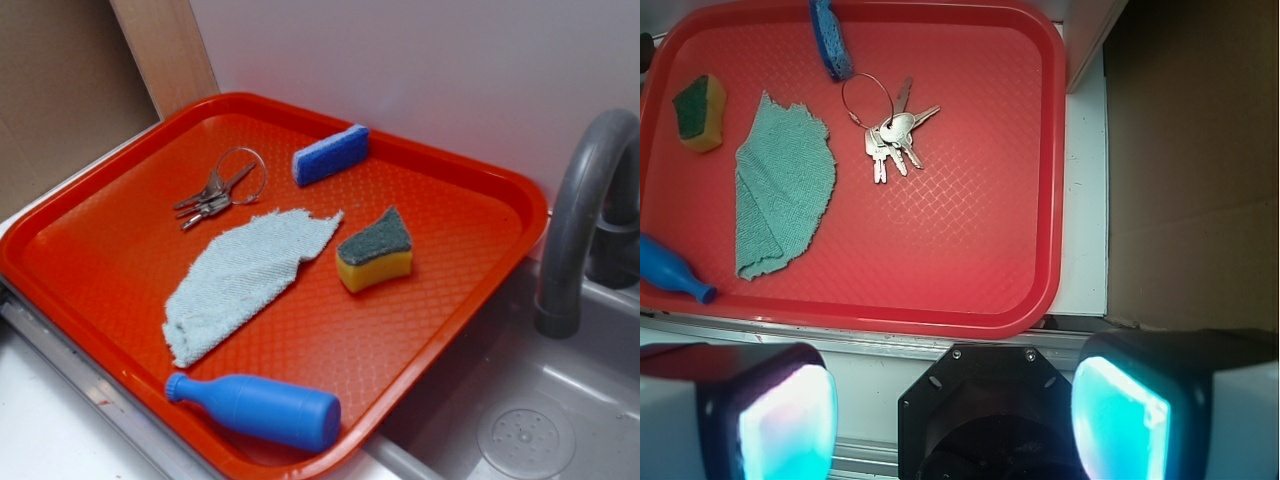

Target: Grab the green sponge.

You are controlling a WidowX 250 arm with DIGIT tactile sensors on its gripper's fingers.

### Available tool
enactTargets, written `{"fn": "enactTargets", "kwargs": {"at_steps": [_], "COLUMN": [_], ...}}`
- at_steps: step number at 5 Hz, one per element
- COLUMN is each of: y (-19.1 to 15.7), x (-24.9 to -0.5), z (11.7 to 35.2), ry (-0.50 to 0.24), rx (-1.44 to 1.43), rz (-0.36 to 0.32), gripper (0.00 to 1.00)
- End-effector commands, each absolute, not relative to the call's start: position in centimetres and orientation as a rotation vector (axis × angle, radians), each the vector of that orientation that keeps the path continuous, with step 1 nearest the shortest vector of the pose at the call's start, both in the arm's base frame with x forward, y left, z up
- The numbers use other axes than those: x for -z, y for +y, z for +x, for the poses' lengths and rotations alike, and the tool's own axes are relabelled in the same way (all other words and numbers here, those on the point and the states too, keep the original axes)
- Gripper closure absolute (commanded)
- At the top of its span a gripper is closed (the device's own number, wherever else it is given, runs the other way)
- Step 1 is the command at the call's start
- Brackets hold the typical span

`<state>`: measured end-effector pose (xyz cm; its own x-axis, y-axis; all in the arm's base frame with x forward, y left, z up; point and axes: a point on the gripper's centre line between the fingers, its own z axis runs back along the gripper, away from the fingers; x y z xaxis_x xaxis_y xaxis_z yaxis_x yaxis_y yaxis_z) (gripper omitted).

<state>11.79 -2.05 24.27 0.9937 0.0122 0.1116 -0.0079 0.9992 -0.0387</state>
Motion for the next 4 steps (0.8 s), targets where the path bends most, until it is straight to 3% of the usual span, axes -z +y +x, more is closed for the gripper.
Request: {"fn": "enactTargets", "kwargs": {"at_steps": [1, 3, 4], "y": [-2.1, -7.3, -11.1], "x": [-24.3, -24.6, -24.7], "z": [11.8, 14.3, 16.0], "ry": [-0.112, -0.182, -0.199], "rx": [-0.01, 0.067, 0.131], "rz": [-0.038, -0.039, -0.072], "gripper": [0.0, 0.0, 0.0]}}
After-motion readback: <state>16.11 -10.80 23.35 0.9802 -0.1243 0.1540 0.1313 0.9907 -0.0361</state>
